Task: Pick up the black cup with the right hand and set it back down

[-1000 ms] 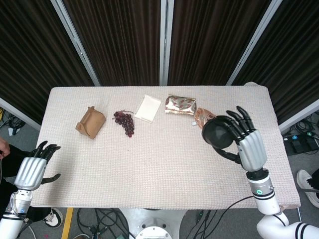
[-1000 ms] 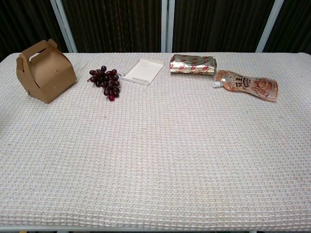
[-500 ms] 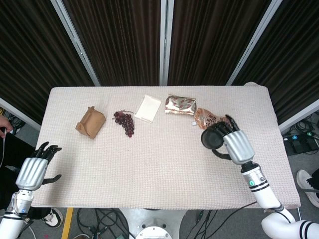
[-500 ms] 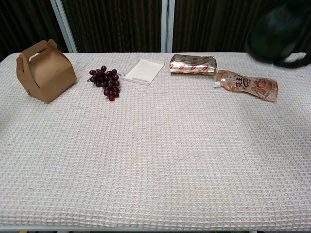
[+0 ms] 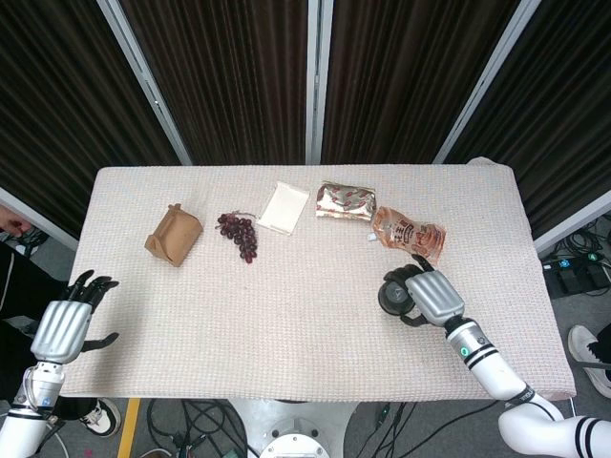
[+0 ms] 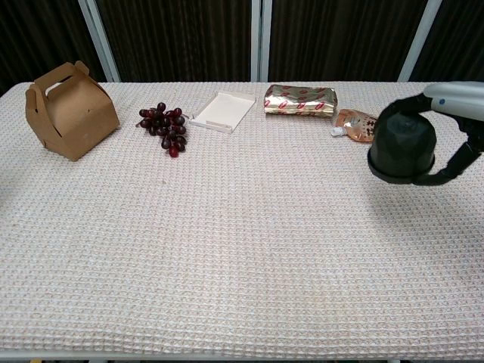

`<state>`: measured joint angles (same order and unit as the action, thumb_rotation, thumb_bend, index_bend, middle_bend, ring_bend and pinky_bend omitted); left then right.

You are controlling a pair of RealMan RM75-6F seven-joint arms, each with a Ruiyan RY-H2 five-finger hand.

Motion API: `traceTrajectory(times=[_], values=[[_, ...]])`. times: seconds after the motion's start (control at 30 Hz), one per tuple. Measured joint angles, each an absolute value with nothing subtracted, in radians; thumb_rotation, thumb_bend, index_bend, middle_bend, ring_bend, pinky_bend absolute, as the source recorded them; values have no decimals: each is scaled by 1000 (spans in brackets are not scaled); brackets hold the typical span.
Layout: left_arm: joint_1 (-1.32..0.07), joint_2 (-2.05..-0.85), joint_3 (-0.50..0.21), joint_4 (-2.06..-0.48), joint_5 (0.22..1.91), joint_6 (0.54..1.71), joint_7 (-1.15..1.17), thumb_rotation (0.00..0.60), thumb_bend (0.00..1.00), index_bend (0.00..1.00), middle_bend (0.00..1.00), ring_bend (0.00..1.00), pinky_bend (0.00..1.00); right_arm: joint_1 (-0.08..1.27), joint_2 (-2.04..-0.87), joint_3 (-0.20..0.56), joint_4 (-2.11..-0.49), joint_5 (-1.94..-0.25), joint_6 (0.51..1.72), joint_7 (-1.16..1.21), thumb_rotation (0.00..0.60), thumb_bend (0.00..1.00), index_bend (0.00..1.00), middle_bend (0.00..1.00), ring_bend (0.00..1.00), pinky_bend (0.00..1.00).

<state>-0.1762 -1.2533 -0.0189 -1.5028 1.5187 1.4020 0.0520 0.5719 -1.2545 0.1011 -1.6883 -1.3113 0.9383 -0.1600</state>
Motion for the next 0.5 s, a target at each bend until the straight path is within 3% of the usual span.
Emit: traceTrajectory(times=[0.3,0.5], values=[[-174,-1254,-15,-1500,1526,1409,50,600,20,216,166,76,270,610,-1374,84,-1664,-1592,1039,-39,600,245,509,538,198,0],[-170,-1249,-11,-1497,1531,1414,37,600,21,215,166,76,270,574,-1366,126,-1569,-1543,1154,-135,600,245,505,536,192,0]])
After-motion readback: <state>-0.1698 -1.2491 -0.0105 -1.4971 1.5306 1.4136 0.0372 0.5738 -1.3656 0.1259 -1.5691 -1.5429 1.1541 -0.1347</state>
